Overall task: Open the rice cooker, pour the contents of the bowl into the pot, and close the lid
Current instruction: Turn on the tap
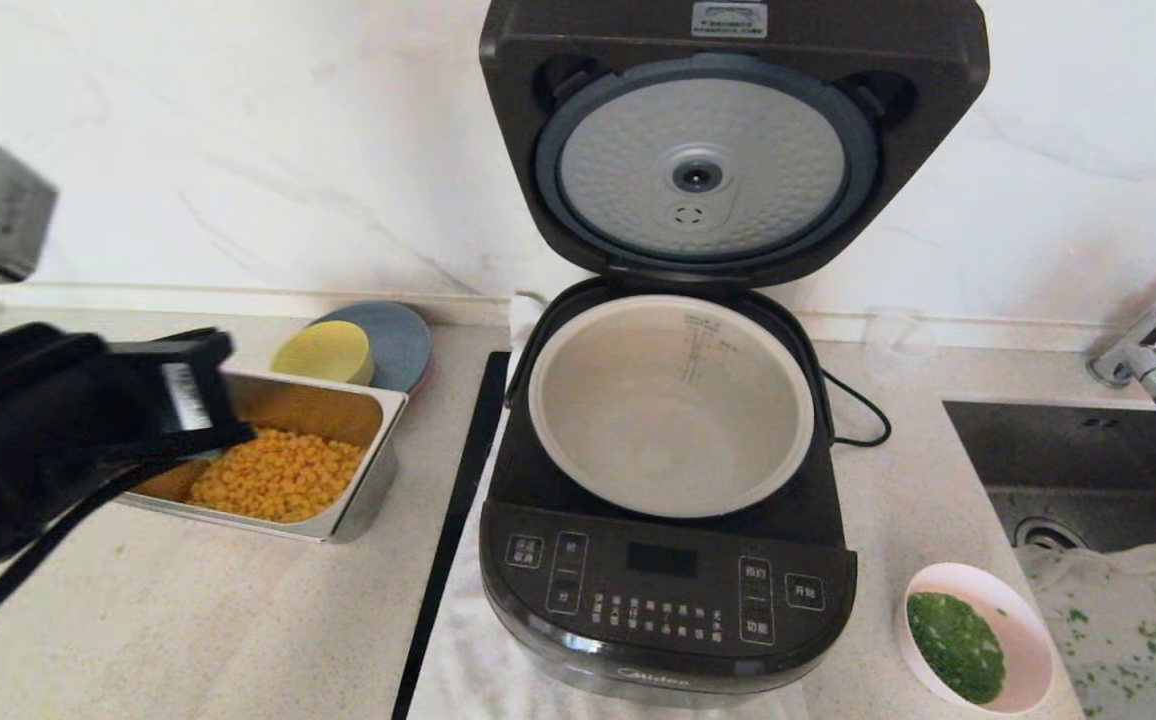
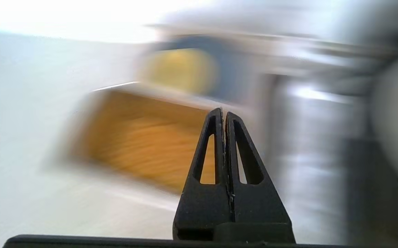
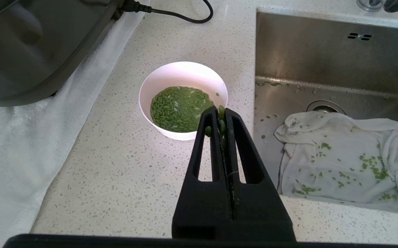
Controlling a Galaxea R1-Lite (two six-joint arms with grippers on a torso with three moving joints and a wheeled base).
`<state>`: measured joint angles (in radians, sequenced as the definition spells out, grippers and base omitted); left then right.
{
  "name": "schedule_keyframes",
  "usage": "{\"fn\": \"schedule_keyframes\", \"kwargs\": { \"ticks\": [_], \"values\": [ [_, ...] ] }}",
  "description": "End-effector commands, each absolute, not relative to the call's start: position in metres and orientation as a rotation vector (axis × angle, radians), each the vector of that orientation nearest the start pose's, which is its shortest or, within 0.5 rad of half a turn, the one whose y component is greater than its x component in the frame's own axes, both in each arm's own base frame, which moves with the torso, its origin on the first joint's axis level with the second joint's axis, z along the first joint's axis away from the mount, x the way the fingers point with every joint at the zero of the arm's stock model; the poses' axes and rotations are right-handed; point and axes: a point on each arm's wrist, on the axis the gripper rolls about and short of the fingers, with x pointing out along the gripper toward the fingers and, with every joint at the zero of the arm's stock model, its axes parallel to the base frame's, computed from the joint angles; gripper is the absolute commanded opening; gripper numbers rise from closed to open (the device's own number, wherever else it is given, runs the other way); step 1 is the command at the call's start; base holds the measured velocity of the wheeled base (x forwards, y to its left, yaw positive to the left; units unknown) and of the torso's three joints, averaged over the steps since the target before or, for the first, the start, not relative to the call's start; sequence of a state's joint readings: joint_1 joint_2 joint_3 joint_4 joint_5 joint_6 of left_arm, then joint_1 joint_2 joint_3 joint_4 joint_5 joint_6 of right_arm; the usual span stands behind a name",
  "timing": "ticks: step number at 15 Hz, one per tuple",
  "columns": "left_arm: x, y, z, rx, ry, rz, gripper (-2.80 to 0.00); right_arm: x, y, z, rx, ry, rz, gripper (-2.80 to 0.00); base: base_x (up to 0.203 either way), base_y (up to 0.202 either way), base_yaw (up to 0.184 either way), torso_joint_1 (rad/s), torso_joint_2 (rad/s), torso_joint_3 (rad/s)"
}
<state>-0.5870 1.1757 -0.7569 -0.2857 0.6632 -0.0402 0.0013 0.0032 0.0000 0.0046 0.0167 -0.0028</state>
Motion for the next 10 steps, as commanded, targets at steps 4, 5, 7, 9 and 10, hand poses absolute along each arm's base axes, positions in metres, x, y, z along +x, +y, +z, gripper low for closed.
{"fn": "schedule_keyframes", "kwargs": {
  "ticks": [4,5,7,9,10],
  "values": [
    [0.052,0.006,0.238,-0.067,-0.072,0.535,-2.80,-0.023,0.000,0.075,-0.003,0.008,0.018,-2.80,0.000,0.000,0.000,0.000,0.00,0.000],
    [0.034,0.010,0.229,-0.080,-0.105,0.564,-2.80,-0.023,0.000,0.075,-0.003,0.008,0.018,-2.80,0.000,0.000,0.000,0.000,0.00,0.000],
    [0.003,0.015,0.201,-0.097,-0.152,0.615,-2.80,-0.023,0.000,0.075,-0.003,0.008,0.018,-2.80,0.000,0.000,0.000,0.000,0.00,0.000],
    [-0.015,0.015,0.168,-0.088,-0.144,0.657,-2.80,-0.023,0.000,0.075,-0.003,0.008,0.018,-2.80,0.000,0.000,0.000,0.000,0.00,0.000],
    [-0.021,0.015,0.150,-0.079,-0.127,0.636,-2.80,-0.023,0.000,0.075,-0.003,0.008,0.018,-2.80,0.000,0.000,0.000,0.000,0.00,0.000]
  ]
}}
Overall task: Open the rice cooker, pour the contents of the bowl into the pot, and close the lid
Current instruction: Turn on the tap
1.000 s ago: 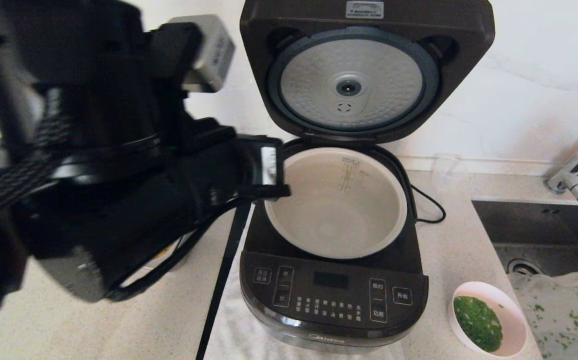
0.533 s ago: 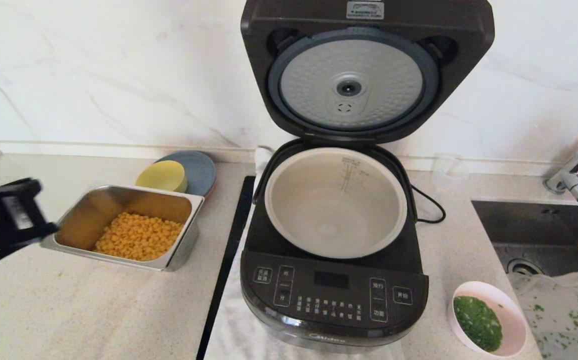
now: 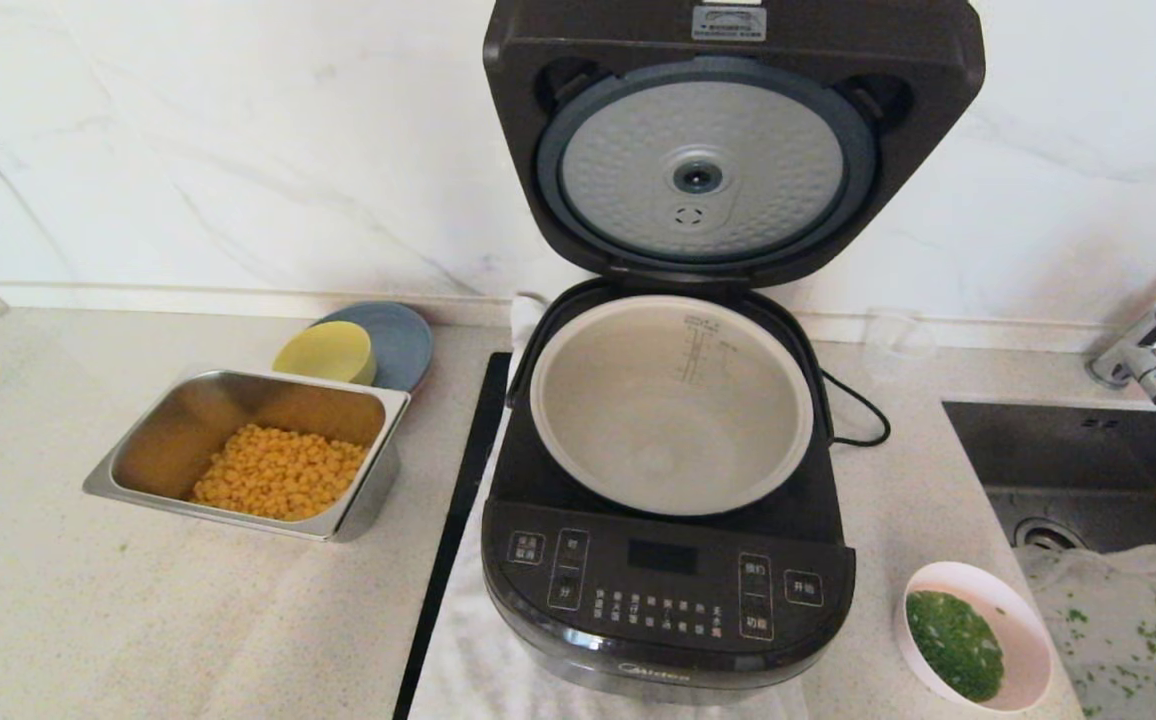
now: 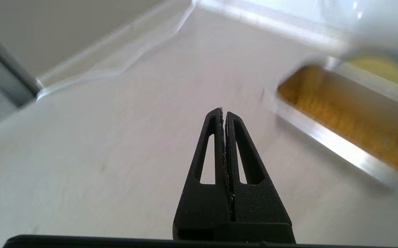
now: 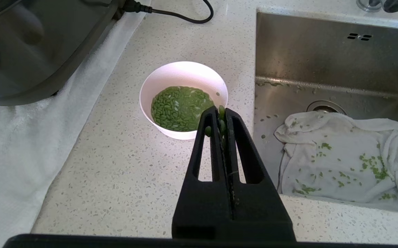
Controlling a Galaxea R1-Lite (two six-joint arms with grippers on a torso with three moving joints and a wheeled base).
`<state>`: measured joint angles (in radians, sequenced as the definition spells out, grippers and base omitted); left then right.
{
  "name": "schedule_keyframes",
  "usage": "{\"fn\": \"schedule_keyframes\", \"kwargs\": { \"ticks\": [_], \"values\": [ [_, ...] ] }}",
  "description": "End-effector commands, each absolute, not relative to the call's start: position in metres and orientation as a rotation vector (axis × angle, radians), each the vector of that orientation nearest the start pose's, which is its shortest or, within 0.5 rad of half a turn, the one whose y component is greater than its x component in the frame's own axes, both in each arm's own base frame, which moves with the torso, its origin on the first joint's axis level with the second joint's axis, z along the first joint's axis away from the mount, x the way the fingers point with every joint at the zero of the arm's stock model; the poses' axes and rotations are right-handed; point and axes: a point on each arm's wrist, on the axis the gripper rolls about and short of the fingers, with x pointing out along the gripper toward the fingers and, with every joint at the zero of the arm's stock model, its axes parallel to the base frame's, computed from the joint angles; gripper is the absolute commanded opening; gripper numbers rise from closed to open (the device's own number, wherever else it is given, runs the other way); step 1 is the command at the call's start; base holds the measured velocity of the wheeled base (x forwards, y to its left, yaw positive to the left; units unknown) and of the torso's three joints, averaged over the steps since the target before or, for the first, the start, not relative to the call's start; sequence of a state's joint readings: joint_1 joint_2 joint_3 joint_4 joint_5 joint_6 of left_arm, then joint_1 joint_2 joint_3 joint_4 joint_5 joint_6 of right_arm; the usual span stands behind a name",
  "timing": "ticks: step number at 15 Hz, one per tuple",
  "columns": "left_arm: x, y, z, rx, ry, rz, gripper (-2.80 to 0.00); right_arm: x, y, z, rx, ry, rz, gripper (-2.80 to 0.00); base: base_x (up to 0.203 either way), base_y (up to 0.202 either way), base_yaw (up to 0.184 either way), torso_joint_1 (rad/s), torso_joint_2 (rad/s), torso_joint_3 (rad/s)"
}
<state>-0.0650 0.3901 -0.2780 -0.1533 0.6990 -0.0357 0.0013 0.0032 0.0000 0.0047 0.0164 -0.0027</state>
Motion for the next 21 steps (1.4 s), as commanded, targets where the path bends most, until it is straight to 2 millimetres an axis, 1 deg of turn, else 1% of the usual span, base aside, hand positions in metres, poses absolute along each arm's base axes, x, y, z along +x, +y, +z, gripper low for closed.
{"fn": "schedule_keyframes", "kwargs": {
  "ticks": [1,2,3,4,7,8,9,10,21],
  "values": [
    [-0.026,0.014,0.131,-0.069,-0.112,0.578,-2.80,-0.023,0.000,0.075,-0.003,0.008,0.018,-2.80,0.000,0.000,0.000,0.000,0.00,0.000],
    [-0.030,0.012,0.114,-0.055,-0.087,0.476,-2.80,-0.023,0.000,0.075,-0.003,0.008,0.018,-2.80,0.000,0.000,0.000,0.000,0.00,0.000],
    [-0.033,0.009,0.101,-0.029,-0.022,0.347,-2.80,-0.023,0.000,0.075,-0.003,0.008,0.018,-2.80,0.000,0.000,0.000,0.000,0.00,0.000],
    [-0.034,0.007,0.094,-0.003,0.037,0.259,-2.80,-0.023,0.000,0.075,-0.003,0.008,0.018,-2.80,0.000,0.000,0.000,0.000,0.00,0.000],
    [-0.034,0.002,0.090,0.031,0.060,0.032,-2.80,-0.023,0.000,0.075,-0.003,0.008,0.018,-2.80,0.000,0.000,0.000,0.000,0.00,0.000],
    [-0.030,0.001,0.079,0.047,0.096,-0.003,-2.80,-0.023,0.000,0.075,-0.003,0.008,0.018,-2.80,0.000,0.000,0.000,0.000,0.00,0.000],
    [-0.027,0.000,0.075,0.070,0.086,-0.031,-2.80,-0.023,0.000,0.075,-0.003,0.007,0.018,-2.80,0.000,0.000,0.000,0.000,0.00,0.000],
    [-0.027,0.000,0.076,0.075,0.072,-0.044,-2.80,-0.023,0.000,0.075,-0.003,0.005,0.018,-2.80,0.000,0.000,0.000,0.000,0.00,0.000],
    [-0.026,0.000,0.076,0.029,0.067,-0.030,-2.80,-0.023,0.000,0.075,-0.018,0.008,0.017,-2.80,0.000,0.000,0.000,0.000,0.00,0.000]
  ]
}}
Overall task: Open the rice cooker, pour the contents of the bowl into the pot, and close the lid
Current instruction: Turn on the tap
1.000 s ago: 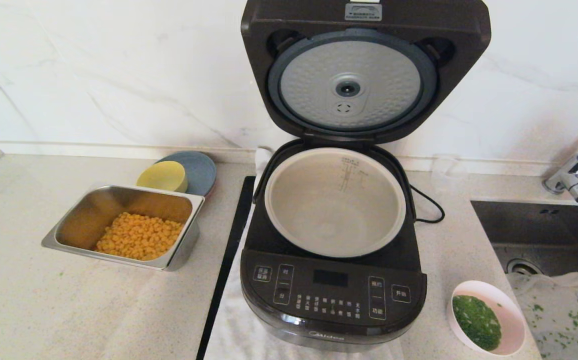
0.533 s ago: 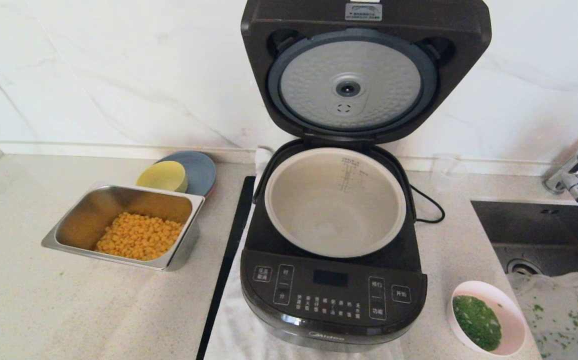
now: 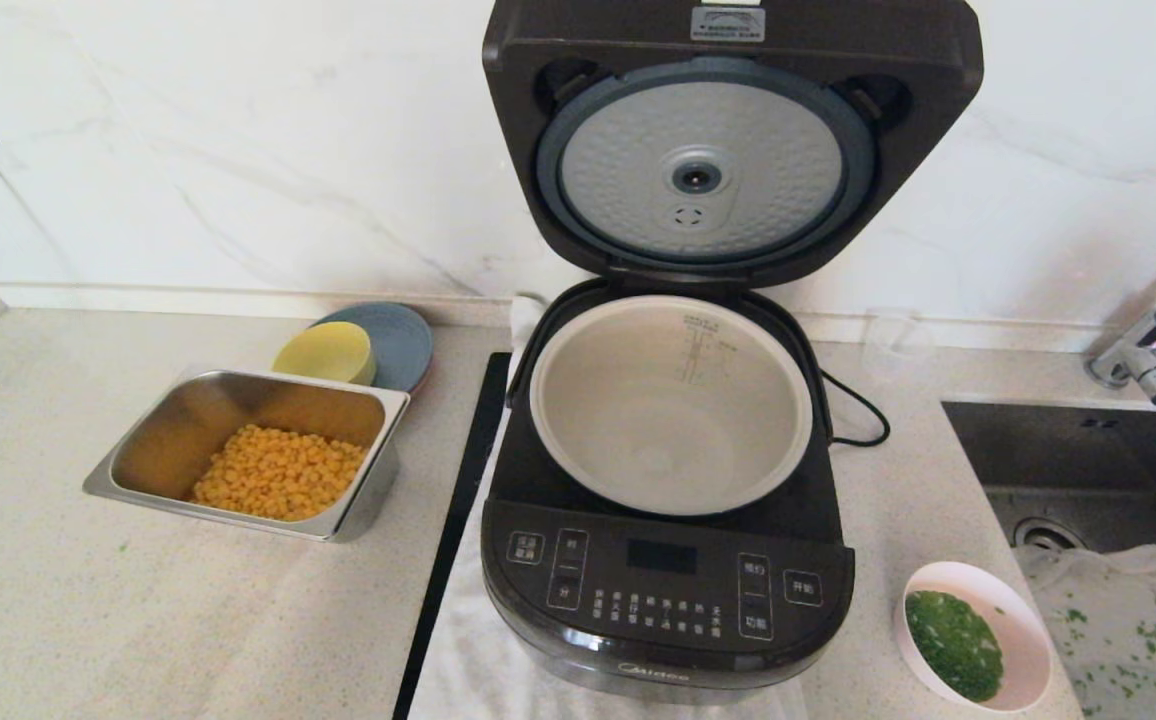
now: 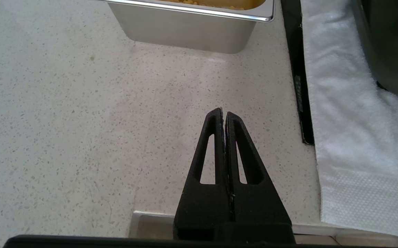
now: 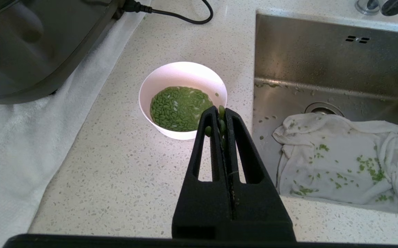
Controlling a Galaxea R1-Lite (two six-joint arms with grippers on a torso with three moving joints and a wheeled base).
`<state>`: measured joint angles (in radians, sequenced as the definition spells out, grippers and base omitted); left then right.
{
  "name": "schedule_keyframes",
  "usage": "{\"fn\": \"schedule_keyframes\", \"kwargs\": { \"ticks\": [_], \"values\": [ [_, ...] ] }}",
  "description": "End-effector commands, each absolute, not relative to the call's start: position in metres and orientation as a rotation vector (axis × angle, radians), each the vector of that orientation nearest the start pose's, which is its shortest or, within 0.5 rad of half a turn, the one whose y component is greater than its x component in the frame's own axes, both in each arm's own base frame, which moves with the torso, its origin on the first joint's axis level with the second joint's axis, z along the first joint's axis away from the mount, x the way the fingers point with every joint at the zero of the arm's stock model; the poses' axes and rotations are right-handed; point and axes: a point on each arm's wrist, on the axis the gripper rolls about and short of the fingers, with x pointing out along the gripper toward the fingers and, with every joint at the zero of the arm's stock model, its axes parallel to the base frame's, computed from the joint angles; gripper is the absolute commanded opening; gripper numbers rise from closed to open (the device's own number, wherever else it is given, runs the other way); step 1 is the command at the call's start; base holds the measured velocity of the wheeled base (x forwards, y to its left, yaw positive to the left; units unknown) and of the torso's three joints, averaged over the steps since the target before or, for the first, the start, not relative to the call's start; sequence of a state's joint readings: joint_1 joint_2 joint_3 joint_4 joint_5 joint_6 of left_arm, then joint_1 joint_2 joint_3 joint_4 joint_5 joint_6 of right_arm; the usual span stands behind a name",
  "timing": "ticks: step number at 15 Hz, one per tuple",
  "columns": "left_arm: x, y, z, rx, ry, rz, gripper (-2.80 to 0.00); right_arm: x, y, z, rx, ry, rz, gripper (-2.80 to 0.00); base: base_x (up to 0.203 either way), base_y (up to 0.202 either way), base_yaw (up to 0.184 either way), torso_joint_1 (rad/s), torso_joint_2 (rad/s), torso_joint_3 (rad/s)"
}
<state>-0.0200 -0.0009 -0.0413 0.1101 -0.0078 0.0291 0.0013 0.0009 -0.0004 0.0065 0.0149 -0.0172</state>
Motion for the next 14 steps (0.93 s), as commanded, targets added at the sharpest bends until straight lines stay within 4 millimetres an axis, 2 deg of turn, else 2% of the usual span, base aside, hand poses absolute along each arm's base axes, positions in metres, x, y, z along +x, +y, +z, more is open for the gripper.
{"fn": "schedule_keyframes", "kwargs": {
  "ticks": [1,7,8,11,12,14],
  "values": [
    [-0.026,0.000,0.076,0.030,0.067,-0.029,-2.80,-0.023,0.000,0.074,-0.020,0.006,0.017,-2.80,0.000,0.000,0.000,0.000,0.00,0.000],
    [-0.026,0.000,0.076,0.030,0.067,-0.029,-2.80,-0.024,0.000,0.076,-0.005,0.008,-0.008,-2.80,0.000,0.000,0.000,0.000,0.00,0.000],
    [-0.026,0.000,0.076,0.030,0.067,-0.029,-2.80,-0.026,0.000,0.084,-0.009,-0.012,-0.011,-2.80,0.000,0.000,0.000,0.000,0.00,0.000],
    [-0.026,0.000,0.076,0.028,0.067,-0.028,-2.80,-0.044,-0.001,0.140,0.012,-0.067,-0.021,-2.80,0.000,0.000,0.000,0.000,0.00,0.000],
    [-0.026,0.000,0.076,0.028,0.067,-0.027,-2.80,-0.042,-0.001,0.155,0.016,-0.025,-0.027,-2.80,0.000,0.000,0.000,0.000,0.00,0.000],
    [-0.026,0.000,0.076,0.028,0.067,-0.027,-2.80,-0.025,-0.001,0.181,0.019,0.073,-0.048,-2.80,0.000,0.000,0.000,0.000,0.00,0.000]
  ]
}}
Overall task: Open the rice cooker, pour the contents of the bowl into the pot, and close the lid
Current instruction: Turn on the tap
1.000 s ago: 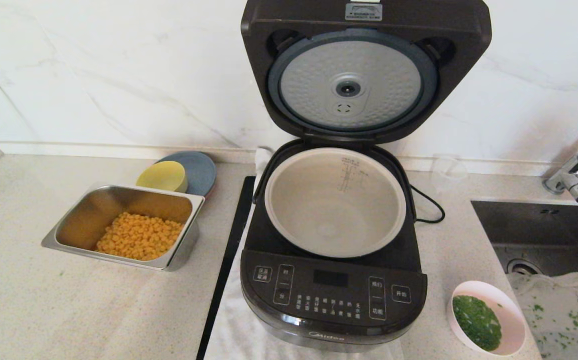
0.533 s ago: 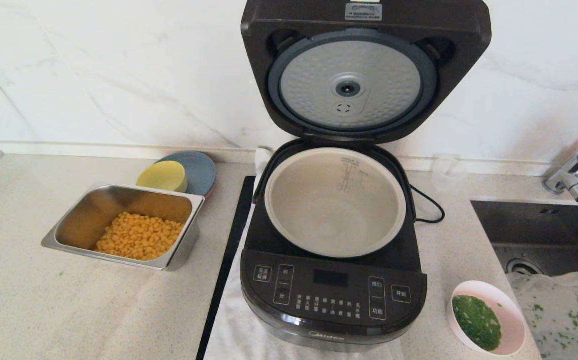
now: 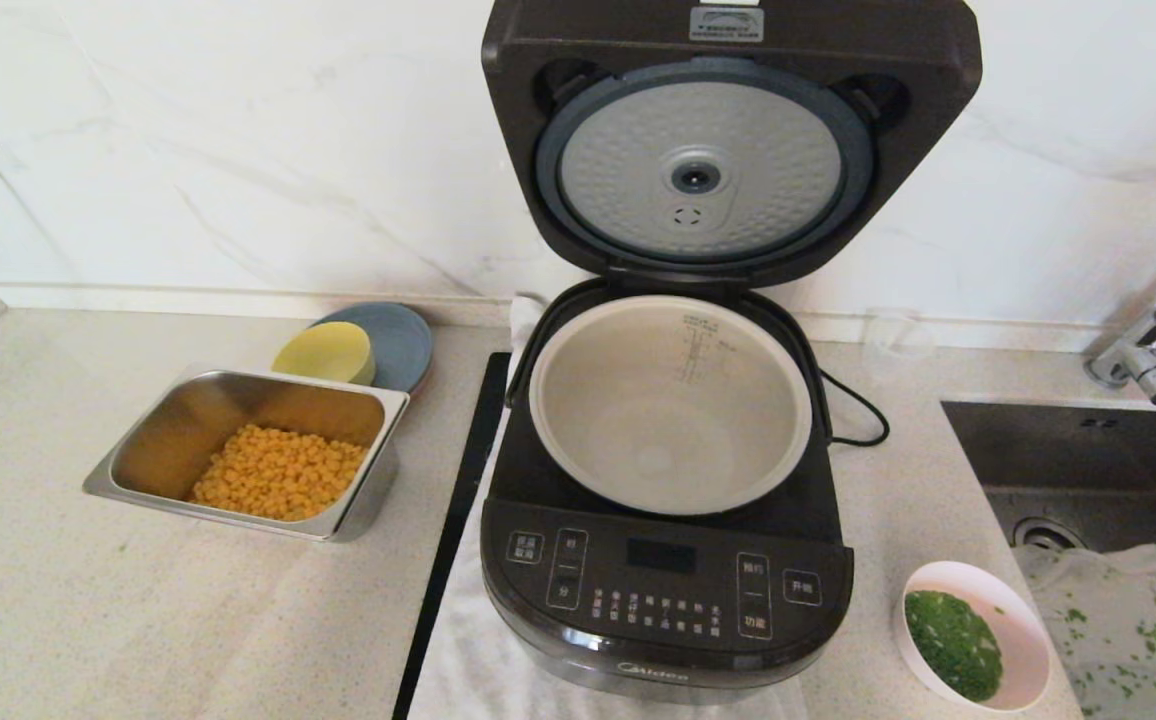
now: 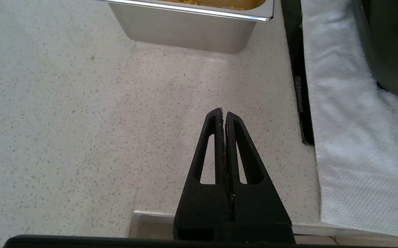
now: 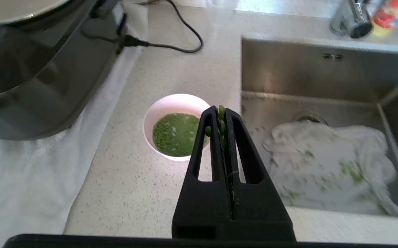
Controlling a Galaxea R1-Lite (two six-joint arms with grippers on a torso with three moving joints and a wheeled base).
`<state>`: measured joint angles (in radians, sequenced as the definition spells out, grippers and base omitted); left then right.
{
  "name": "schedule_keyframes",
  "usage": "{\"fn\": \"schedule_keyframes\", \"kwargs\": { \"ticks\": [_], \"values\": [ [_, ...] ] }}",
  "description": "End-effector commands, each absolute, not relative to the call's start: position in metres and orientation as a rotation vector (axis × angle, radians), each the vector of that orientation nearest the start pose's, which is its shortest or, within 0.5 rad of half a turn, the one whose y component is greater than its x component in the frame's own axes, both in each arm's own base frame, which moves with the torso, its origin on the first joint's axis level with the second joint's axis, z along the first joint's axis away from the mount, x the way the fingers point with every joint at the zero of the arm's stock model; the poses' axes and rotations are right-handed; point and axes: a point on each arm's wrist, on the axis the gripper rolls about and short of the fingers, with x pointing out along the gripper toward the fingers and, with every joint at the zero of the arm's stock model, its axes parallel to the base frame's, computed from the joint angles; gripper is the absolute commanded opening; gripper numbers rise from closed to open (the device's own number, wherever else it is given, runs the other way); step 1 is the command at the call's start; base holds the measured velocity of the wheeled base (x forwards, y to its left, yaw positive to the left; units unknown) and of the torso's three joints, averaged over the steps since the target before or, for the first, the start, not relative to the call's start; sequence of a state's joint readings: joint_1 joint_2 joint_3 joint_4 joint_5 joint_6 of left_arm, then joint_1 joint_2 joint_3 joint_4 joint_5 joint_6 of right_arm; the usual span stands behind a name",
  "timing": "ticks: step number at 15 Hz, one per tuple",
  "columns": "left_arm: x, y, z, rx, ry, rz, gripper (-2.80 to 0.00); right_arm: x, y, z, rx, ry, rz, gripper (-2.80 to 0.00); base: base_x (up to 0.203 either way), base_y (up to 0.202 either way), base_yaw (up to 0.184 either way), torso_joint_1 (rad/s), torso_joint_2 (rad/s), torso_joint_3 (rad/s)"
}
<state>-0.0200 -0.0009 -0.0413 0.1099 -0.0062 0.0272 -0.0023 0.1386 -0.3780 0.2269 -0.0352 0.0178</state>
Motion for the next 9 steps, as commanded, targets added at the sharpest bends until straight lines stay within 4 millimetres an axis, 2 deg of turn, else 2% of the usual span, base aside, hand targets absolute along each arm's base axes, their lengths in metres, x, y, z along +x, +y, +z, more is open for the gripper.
{"fn": "schedule_keyframes", "kwargs": {
  "ticks": [1,4,6,9],
  "values": [
    [-0.026,0.000,0.076,0.028,0.067,-0.027,-2.80,-0.012,-0.001,0.194,0.019,0.127,-0.066,-2.80,0.000,0.000,0.000,0.000,0.00,0.000],
    [-0.026,0.000,0.076,0.028,0.067,-0.027,-2.80,0.046,-0.004,0.222,0.014,0.277,-0.161,-2.80,0.000,0.000,0.000,0.000,0.00,0.000],
    [-0.026,0.000,0.076,0.028,0.067,-0.027,-2.80,0.098,-0.008,0.229,-0.001,0.353,-0.263,-2.80,0.000,0.000,0.000,0.000,0.00,0.000],
    [-0.026,0.000,0.076,0.028,0.067,-0.029,-2.80,0.180,-0.023,0.231,-0.036,0.371,-0.457,-2.80,0.000,0.000,0.000,0.000,0.00,0.000]
  ]
}}
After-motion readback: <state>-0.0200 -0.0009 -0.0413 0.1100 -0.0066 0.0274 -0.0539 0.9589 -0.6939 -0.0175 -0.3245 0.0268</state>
